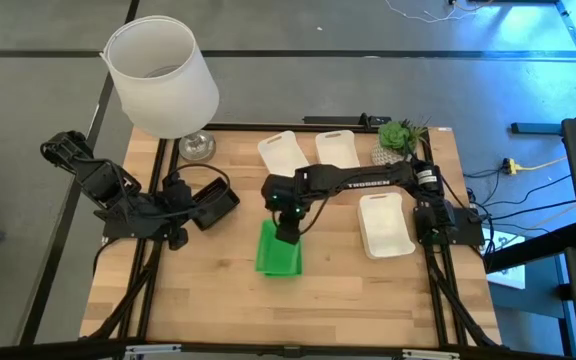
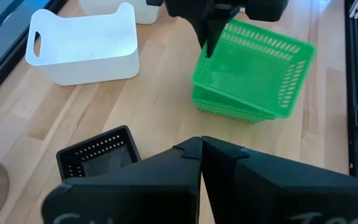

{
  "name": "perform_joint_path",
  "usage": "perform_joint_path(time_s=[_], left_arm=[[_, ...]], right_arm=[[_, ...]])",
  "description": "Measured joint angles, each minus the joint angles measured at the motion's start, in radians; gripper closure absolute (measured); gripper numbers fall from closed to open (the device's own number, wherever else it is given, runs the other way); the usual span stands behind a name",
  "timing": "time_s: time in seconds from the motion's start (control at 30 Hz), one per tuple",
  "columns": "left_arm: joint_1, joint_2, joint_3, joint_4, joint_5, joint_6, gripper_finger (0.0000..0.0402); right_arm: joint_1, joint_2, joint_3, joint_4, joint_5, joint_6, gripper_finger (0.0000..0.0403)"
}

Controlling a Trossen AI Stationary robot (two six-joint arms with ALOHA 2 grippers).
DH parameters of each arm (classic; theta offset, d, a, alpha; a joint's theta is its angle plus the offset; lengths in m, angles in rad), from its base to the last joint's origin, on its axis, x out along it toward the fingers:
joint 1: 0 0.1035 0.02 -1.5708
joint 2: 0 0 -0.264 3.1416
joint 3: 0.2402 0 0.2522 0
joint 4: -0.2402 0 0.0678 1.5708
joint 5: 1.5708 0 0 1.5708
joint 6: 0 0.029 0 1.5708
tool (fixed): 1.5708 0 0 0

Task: Stack baskets by color
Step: Stack the bottom green bin on the other green bins

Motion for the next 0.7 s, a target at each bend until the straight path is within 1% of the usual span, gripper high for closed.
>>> perform_joint_path(time_s=[0.1,0.23,0.3,0.4,0.5,0.7], left_arm=[[0.000,0.000,0.000,0.000,0.000,0.000,0.0401],[0.000,0.000,0.000,0.000,0.000,-0.006,0.0401],[0.000,0.000,0.000,0.000,0.000,-0.023,0.0401],[0.000,0.000,0.000,0.000,0.000,-0.027,0.0401],[0.000,0.000,0.000,0.000,0.000,-0.028,0.0401],[0.000,0.000,0.000,0.000,0.000,-0.045,0.0401]], right_arm=[[0.002,0.000,0.000,0.003,0.036,-0.098,0.0399],[0.002,0.000,0.000,0.045,0.034,-0.212,0.0400],[0.002,0.000,0.000,0.069,0.028,-0.240,0.0400],[0.002,0.000,-0.001,0.093,0.026,-0.245,0.0401],[0.002,-0.001,-0.029,0.148,0.025,-0.239,0.0401],[0.002,-0.001,-0.079,0.191,0.025,-0.244,0.0402]])
